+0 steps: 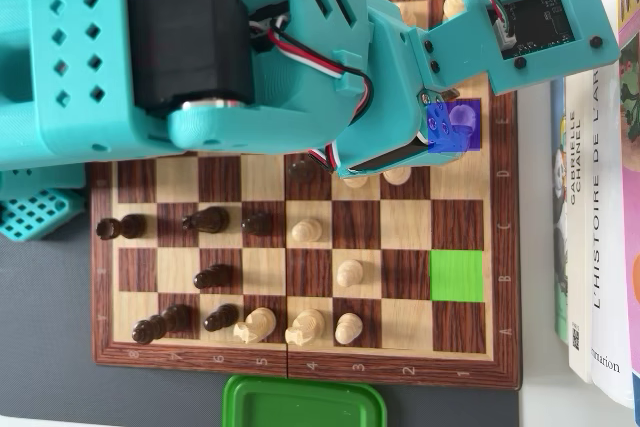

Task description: Play chess

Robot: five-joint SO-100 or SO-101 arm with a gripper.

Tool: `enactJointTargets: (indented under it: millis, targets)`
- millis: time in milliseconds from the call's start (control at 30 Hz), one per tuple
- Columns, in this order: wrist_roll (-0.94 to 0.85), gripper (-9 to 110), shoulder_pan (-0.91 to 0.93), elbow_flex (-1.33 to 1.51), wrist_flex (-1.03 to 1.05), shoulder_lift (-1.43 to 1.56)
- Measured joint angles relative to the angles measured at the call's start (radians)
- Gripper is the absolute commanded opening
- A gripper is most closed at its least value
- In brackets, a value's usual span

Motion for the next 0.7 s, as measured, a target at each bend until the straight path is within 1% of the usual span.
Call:
enactJointTargets:
  millis: [267,700]
  targets:
    - [0.0,14,0.0,-0.08,0.0,-0.106]
    - [0.0,14,0.0,-0.098,0.0,-0.126]
